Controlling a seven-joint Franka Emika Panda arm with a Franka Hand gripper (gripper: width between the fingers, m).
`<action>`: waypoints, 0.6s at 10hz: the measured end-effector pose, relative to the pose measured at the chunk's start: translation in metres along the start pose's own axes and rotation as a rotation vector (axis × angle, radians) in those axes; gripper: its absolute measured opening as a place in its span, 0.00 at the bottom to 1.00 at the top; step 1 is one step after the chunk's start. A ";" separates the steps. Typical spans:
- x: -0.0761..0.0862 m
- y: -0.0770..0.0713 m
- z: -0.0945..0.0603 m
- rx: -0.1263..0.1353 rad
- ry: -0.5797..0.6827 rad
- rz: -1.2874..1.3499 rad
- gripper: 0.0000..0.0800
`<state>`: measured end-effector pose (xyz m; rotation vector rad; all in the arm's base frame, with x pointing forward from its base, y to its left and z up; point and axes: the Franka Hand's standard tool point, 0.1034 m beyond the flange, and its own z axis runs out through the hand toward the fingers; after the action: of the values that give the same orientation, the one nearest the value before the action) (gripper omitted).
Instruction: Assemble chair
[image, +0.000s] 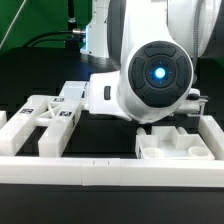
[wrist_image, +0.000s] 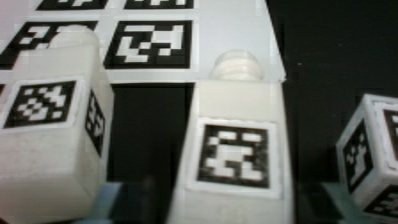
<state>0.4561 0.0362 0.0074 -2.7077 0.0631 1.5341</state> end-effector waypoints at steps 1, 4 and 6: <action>0.000 0.000 0.000 0.000 0.000 0.000 0.36; -0.003 -0.004 -0.011 -0.006 0.007 -0.017 0.36; -0.014 -0.008 -0.044 -0.008 0.018 -0.049 0.36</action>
Offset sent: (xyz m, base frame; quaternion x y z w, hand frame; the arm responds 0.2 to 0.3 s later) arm 0.0204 0.0036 0.0210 -0.0277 0.0105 -0.0302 0.9991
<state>0.4876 0.0423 0.0419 -2.7077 -0.0089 1.5003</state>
